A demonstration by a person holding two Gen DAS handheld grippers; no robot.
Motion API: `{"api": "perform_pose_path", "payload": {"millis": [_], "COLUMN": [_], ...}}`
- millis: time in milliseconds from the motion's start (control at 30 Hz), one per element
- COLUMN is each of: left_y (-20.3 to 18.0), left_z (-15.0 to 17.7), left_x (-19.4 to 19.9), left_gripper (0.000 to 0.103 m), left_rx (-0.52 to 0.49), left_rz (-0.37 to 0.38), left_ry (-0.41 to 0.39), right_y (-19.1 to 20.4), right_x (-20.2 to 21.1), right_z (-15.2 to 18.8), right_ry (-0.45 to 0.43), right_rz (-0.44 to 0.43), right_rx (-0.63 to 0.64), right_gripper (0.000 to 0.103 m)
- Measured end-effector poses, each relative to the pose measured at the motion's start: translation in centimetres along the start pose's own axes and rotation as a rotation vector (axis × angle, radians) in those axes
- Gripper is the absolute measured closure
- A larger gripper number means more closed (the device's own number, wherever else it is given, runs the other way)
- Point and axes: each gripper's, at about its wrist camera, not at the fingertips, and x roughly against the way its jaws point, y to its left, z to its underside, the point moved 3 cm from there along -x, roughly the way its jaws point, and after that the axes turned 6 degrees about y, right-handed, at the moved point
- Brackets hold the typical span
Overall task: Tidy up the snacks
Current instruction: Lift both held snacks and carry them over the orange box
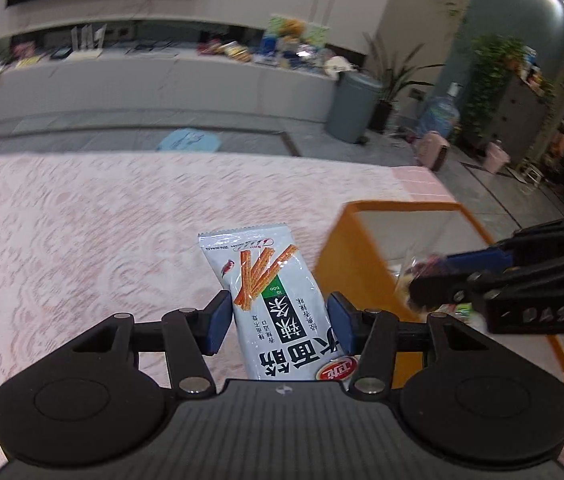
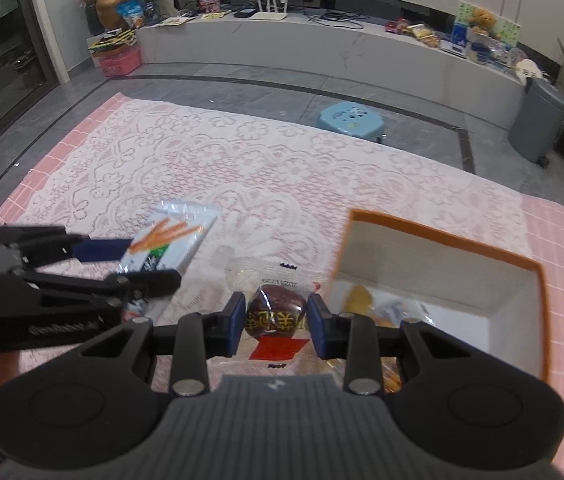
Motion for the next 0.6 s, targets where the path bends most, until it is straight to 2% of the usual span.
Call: {"api": "perform_pose_path", "payload": {"millis": [167,400,600], "left_y": [-4.3,-9.3,-12.0], "left_z": [-1.2,-2.8,-3.7], "left_x": [0.1,-2.4,-5.4], "left_gripper": [0.044,0.044,0.044], "left_rx": [-0.084,-0.195,-0.255], "left_rz": [0.025,0.049,0.080], "left_ry": [-0.016,-0.006,0.028], "right_y": [-3.1,-7.9,-10.7], "right_x": [1.8,2.9,1.9], "right_z": [2.2,4.4,5.3], "right_ry": [0.000,0.001,0.021], "right_rz": [0.042,0.107,0.185], "right_rx": [-0.043,-0.098,-0.036], "right_gripper": [0.071,0.071,0.071]}}
